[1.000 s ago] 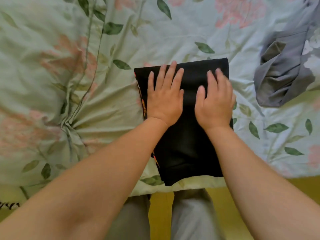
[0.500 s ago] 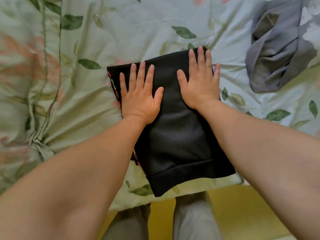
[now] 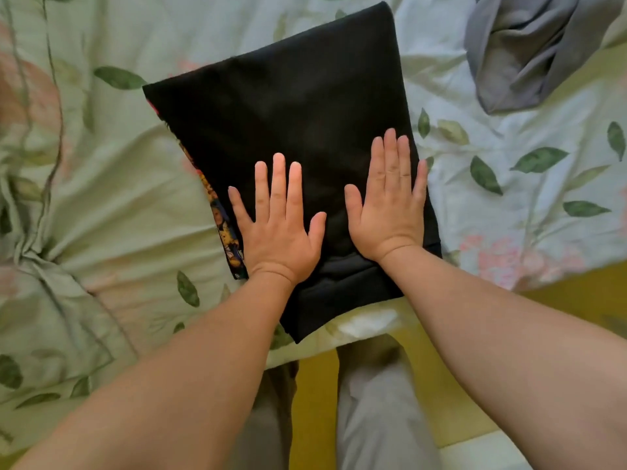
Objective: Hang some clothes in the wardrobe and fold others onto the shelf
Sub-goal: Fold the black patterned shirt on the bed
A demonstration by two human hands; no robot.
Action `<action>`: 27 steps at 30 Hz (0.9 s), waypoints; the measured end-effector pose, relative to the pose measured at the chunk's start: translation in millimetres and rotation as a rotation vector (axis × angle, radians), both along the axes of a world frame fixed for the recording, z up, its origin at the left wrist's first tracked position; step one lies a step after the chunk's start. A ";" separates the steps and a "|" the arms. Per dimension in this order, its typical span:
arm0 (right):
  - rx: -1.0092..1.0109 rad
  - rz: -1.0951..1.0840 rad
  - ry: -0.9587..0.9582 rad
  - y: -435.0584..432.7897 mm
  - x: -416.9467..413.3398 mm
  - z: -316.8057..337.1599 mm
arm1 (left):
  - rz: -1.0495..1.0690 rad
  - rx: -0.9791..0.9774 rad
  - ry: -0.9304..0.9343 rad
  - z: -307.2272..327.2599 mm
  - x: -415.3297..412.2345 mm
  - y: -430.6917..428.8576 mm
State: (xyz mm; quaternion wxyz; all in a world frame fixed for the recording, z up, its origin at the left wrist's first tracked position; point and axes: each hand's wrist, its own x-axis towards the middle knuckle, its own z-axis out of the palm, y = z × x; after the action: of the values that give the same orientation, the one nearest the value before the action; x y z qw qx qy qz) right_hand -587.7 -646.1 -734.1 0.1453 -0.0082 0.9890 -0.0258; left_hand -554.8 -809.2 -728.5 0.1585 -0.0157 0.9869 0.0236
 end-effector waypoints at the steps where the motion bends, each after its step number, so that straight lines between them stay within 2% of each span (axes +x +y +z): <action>1: -0.008 0.006 -0.016 -1.1 -1.2 6.3 | -0.003 0.017 -0.015 7.1 -0.8 0.6; 4: -0.052 0.018 -0.022 7.3 4.8 29.6 | -0.035 0.056 -0.042 26.1 3.0 -7.3; 7: -0.055 -0.092 -0.107 29.2 35.7 46.1 | 0.019 0.048 -0.079 39.2 25.6 -27.6; 10: 0.028 -0.139 -0.269 41.1 65.2 41.0 | 0.097 0.063 -0.173 34.4 56.1 -39.0; 14: 0.026 -0.127 -0.301 38.6 58.6 36.1 | 0.068 0.156 -0.208 27.4 55.1 -40.4; 17: -0.171 -0.188 -0.236 44.7 54.7 55.6 | 0.072 0.278 -0.148 45.9 51.7 -54.0; 19: -0.371 -0.342 -0.156 49.3 40.2 69.8 | 0.039 0.338 0.015 62.8 44.0 -68.6; 21: -0.494 -0.493 -0.168 53.1 16.5 78.1 | 0.045 0.366 0.165 72.3 36.6 -80.1; 23: -0.582 -0.573 -0.247 55.5 -10.1 82.3 | 0.356 0.471 0.166 80.0 22.6 -81.3; 25: -0.681 -0.603 -0.312 54.8 -33.1 87.6 | 0.835 0.646 0.030 86.5 1.6 -75.3; 27: -0.805 -0.628 -0.371 53.6 -50.9 87.7 | 1.114 0.849 -0.098 86.7 -19.1 -73.0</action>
State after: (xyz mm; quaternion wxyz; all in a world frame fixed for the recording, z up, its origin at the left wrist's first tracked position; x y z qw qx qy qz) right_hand -638.6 -592.5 -646.4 0.2881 0.2375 0.8136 -0.4457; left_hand -573.9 -882.1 -641.8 0.1596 -0.4567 0.7291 0.4841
